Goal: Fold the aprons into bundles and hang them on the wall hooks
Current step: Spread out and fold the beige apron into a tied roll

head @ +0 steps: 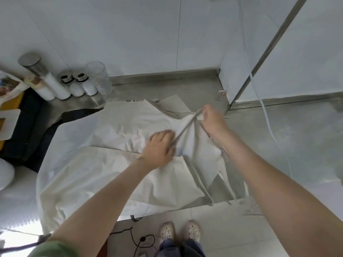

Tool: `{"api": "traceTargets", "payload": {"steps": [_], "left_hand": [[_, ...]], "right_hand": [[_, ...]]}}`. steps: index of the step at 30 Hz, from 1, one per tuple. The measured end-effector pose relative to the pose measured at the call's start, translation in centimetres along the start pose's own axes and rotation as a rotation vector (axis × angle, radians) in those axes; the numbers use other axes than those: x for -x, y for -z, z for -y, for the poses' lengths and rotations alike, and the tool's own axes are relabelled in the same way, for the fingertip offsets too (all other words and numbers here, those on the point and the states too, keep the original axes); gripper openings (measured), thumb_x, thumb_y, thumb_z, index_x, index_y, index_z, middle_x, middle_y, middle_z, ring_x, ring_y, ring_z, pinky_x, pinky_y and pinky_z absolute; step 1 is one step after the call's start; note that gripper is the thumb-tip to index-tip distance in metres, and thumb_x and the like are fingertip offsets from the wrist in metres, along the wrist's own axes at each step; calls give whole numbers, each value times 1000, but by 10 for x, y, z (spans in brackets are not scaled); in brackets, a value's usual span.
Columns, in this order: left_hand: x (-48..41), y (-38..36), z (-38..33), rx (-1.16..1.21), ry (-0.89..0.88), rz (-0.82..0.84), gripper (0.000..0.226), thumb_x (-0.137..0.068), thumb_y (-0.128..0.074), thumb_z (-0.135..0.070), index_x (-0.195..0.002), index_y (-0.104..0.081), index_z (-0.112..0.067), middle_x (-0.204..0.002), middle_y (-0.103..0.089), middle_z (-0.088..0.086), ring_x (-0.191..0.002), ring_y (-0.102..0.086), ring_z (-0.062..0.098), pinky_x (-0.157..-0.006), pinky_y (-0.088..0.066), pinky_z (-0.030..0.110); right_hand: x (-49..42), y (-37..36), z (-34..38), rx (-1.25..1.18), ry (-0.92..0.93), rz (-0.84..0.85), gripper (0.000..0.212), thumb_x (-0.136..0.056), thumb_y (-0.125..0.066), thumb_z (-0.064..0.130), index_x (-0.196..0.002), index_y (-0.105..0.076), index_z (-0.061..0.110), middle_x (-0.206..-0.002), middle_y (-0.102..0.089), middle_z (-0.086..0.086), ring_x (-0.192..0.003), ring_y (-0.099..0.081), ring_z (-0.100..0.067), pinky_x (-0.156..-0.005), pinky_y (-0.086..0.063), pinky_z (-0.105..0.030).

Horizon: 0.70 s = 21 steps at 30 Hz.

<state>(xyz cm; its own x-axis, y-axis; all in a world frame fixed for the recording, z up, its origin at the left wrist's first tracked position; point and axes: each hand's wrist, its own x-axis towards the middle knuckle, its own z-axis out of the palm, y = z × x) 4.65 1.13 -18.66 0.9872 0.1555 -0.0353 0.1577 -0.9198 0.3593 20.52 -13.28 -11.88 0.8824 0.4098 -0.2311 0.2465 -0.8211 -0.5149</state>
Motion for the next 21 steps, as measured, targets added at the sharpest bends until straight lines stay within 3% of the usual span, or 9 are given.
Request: {"api": "traceTargets", "payload": {"steps": [1,3,7,10,13,16,18,21], "left_hand": [[1,-3,-5,92,28,138,75,-89,-33,-56,-145,-35,-7,-153,-32,7,-143,-28,27,-117,-18,42],[0,-11,-2,-14,99,351,91,-89,-33,-70,-154,-5,-14,-162,1,-3,-149,6,13,-120,6,38],[1,-23,9,-237,150,348,99,-87,-30,-74,-149,22,-17,-158,23,-4,-145,22,13,-117,18,39],[0,-29,9,-342,242,296,93,-89,-21,-74,-138,34,-17,-154,31,-5,-144,26,14,-113,21,44],[-6,-35,9,-332,280,278,93,-88,-19,-75,-137,35,-17,-155,31,-2,-142,29,14,-113,22,48],[-8,-37,9,-306,242,277,96,-87,-22,-75,-139,34,-15,-156,30,1,-143,28,16,-113,21,48],[-10,-36,5,-281,202,302,98,-87,-25,-75,-141,32,-15,-156,30,1,-143,27,17,-114,20,48],[-17,-41,-10,-252,132,332,98,-87,-28,-74,-148,25,-17,-157,28,1,-144,25,18,-116,16,48]], "right_hand": [[-1,-1,1,-86,46,63,43,-101,-39,13,-143,-35,12,-138,-49,-16,-125,-48,-32,-92,-37,-31],[1,-7,-4,-165,123,227,68,-98,-49,16,-153,-9,23,-155,-28,-6,-139,-34,-23,-98,-29,-23],[20,-22,-44,130,104,281,106,-79,-70,17,-152,6,30,-159,-6,-1,-146,-13,-22,-112,-20,-37],[38,-34,-84,344,82,346,100,-81,-64,15,-152,5,30,-156,-10,-3,-140,-19,-25,-111,-23,-38],[47,-37,-121,360,42,342,76,-90,-50,9,-152,-9,24,-149,-27,-3,-133,-32,-27,-103,-33,-37],[49,-30,-141,397,33,328,62,-96,-43,13,-152,-17,20,-154,-26,1,-134,-30,-26,-106,-33,-36],[54,-27,-144,382,20,292,67,-96,-43,16,-153,-9,21,-155,-22,0,-133,-28,-27,-107,-32,-36],[64,-24,-138,414,75,60,80,-92,-48,12,-153,3,22,-157,-12,-4,-136,-20,-27,-111,-21,-37]]}}
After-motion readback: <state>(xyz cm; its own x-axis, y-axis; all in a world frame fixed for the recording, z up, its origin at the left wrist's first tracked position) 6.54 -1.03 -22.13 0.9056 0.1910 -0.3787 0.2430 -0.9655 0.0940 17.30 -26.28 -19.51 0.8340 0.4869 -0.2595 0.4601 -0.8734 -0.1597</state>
